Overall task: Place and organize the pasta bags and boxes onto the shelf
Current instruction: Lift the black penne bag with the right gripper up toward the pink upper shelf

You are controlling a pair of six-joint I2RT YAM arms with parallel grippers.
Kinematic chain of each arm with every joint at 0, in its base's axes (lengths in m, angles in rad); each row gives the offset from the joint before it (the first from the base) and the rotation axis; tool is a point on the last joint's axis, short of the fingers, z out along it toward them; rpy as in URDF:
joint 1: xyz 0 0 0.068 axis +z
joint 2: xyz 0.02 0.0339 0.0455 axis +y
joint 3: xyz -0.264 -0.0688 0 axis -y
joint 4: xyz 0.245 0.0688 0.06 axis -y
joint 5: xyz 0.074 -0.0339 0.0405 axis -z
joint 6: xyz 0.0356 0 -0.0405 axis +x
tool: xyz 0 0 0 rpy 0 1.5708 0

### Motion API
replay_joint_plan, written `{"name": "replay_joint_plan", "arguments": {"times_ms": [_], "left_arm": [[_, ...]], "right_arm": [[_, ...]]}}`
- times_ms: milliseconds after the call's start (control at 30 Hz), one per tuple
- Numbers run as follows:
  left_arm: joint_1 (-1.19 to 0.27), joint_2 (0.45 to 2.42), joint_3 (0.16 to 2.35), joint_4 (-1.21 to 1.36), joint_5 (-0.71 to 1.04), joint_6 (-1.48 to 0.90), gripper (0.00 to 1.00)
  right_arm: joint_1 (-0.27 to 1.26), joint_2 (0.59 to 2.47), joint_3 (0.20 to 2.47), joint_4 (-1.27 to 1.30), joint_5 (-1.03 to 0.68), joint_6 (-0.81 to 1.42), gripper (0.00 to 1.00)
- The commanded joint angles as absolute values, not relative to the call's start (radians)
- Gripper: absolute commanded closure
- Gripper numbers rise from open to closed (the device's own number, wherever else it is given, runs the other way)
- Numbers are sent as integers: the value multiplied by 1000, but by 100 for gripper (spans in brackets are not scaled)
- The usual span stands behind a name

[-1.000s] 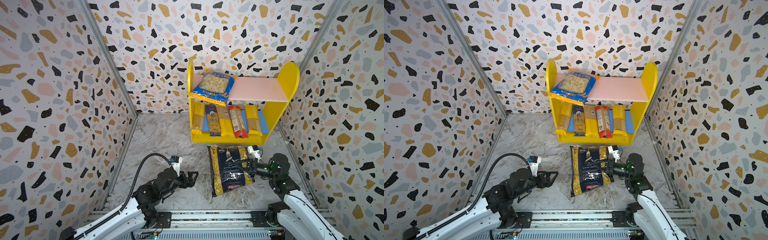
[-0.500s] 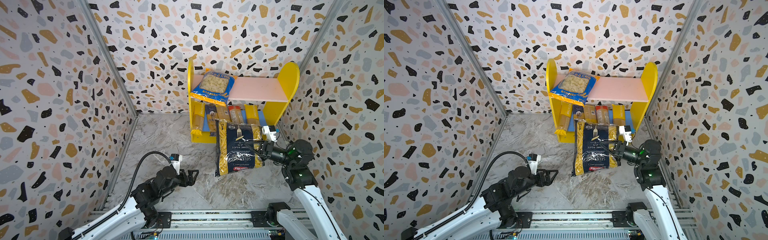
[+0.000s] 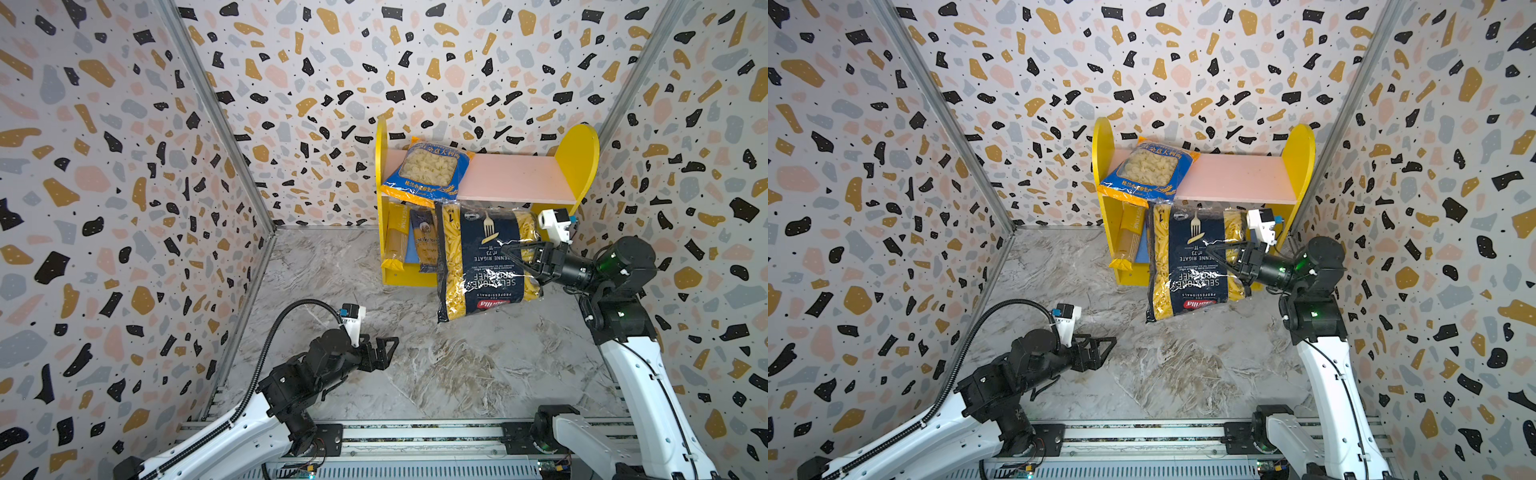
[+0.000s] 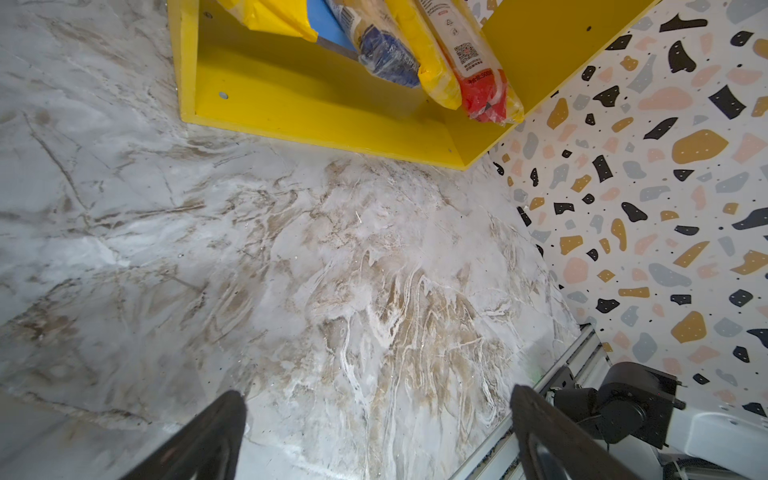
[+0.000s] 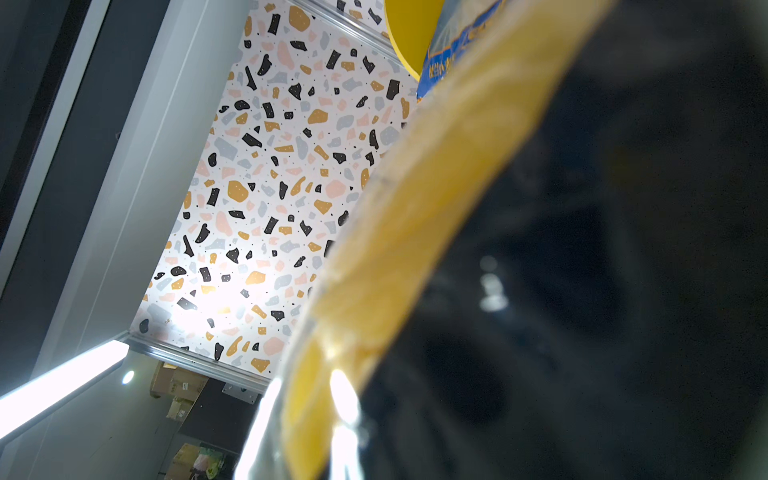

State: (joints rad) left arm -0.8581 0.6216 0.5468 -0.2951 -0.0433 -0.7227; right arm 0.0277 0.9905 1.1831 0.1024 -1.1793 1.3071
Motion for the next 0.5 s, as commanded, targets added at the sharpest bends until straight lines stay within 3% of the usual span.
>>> {"name": "replay_joint_plan", "arguments": {"times_ms": [0,267,467], "left_arm": [[-850,608,593,-300,-28,-698,1],[-851,632,627,-310,-14,-670,1],[-850,662,687,-327,-24,-632,0]], "right_arm": [[-14,993,1314,354,-1190,1341,100],[-91,1138,1423,547,-1194,1479,100],[-103,1281,1623,528,-1180,1474,100]]}}
